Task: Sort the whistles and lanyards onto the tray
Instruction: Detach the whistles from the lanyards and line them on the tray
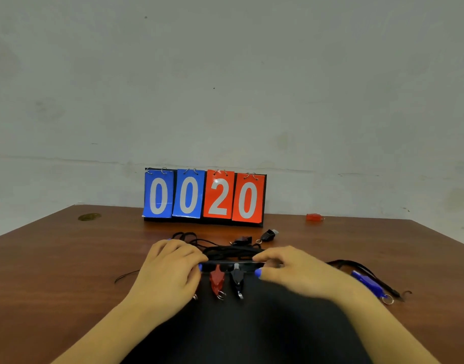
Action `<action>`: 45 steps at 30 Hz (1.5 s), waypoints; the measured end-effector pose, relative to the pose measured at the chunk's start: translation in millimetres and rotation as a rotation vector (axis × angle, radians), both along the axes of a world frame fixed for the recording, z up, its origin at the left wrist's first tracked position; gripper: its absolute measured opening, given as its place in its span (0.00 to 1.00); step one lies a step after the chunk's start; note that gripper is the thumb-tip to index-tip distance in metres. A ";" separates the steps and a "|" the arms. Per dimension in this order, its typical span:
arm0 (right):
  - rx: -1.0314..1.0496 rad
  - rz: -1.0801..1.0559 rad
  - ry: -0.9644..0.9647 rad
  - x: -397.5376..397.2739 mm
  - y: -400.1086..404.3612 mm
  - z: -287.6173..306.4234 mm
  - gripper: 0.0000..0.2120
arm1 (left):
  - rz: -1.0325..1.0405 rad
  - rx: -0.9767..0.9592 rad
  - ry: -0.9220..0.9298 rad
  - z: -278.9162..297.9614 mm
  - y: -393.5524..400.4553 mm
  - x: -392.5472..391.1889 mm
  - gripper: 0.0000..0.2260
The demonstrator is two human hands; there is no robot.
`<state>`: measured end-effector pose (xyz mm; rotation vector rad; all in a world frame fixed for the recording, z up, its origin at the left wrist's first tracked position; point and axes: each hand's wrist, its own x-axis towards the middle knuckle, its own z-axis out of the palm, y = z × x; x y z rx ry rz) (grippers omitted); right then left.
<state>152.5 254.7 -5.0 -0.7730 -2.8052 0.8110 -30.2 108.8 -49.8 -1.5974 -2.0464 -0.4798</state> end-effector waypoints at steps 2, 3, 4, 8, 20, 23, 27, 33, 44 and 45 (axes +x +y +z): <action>-0.044 -0.054 -0.041 19.9 12.5 13.6 0.16 | -0.015 0.002 0.015 -2.6 1.3 -2.0 0.10; -0.049 -0.113 -0.031 29.8 20.1 17.2 0.15 | -0.006 -0.003 0.011 -2.2 1.2 -1.6 0.11; -0.027 -0.188 -0.009 38.6 29.1 18.0 0.13 | 0.005 0.000 0.008 -2.6 1.1 -1.7 0.13; 0.155 -0.500 -0.063 59.4 65.9 3.1 0.13 | 0.011 0.065 0.011 -3.2 1.3 -0.8 0.15; -0.154 -0.461 -0.255 71.7 75.6 -7.7 0.16 | 0.125 0.036 -0.202 -3.2 -3.9 -13.0 0.09; -0.127 -0.443 -0.306 73.6 72.8 -5.2 0.18 | 0.130 -0.012 -0.268 -1.4 -5.8 -18.4 0.10; -0.061 -0.431 -0.390 72.0 62.6 1.5 0.15 | 0.165 -0.047 -0.260 -4.5 -5.4 -21.1 0.12; 0.083 -0.374 -0.657 77.2 46.7 19.2 0.17 | 0.186 -0.122 -0.311 -7.9 -6.9 -24.4 0.13; -0.124 -0.518 -0.709 103.8 35.3 4.1 0.30 | 0.084 -0.210 -0.493 -4.1 -8.9 -22.5 0.10; -0.124 -0.535 -0.709 102.9 37.7 2.2 0.31 | 0.086 -0.215 -0.502 -4.5 -8.8 -23.6 0.10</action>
